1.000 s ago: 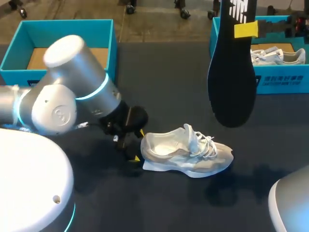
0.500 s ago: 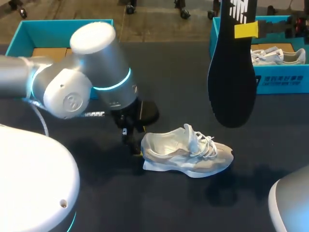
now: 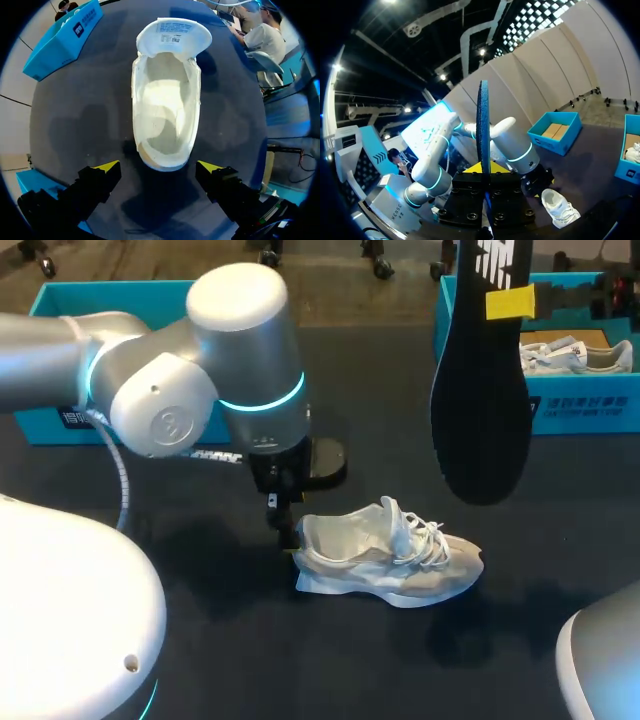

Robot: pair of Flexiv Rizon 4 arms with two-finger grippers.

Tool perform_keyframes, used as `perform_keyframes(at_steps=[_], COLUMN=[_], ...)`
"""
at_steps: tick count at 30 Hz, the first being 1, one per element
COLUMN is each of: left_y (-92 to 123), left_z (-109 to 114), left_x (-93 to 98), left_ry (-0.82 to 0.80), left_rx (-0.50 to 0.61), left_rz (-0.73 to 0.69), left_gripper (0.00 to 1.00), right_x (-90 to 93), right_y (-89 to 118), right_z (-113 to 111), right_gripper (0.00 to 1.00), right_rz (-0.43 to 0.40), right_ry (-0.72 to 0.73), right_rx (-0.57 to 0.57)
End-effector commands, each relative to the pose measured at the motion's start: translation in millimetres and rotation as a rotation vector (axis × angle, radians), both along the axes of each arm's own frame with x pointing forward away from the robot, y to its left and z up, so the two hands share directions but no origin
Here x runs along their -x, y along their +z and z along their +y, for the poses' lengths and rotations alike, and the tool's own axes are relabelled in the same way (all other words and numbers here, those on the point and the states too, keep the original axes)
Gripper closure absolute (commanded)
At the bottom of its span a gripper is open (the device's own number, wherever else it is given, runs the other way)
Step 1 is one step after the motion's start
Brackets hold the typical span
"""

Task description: Take the shoe out of the shoebox, open the shoe tongue, remove and reinsert the insole, then place the shoe into the shoebox

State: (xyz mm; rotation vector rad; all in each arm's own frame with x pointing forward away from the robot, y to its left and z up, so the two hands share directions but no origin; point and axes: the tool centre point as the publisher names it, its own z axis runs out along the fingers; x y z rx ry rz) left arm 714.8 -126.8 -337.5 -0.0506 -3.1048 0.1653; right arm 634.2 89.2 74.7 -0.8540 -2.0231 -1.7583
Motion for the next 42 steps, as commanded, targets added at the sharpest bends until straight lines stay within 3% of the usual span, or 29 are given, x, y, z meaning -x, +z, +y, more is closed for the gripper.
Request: perform_keyframes(at_steps=[1,13,22,33,42], left_y=[3.7,10.3,28.6,2.3,-22.0], left_z=[-7.0,-12.8,-50.1,-88.6,-100.3], left_x=[1.9,6.9,-6.5,-22.6,-35.2], left_ry=[-0.014,-0.026,-0.048,-0.055,-0.010], left_rx=[-0.041,-0.055,-0.042,-0.018,0.014], left_rz=[-0.007,-0.006,-0.036,-0.073,-0.061], left_gripper=[0.00,0.00,0.00,0.00,0.00], right_x=[-4.3,-4.3,-4.3,-4.3,-4.3], right_y=[1.3,1.3,1.3,1.3,1.3], right_z=[2.8,2.8,2.8,2.8,2.8], right_gripper=[1.00,1.00,1.00,1.00,1.00], right_rz=[0.002,0.002,0.002,0.002,0.002], right_ry=[0.005,0.005,0.005,0.005,0.005], right_rx=[0.004,0.004,0.004,0.004,0.004])
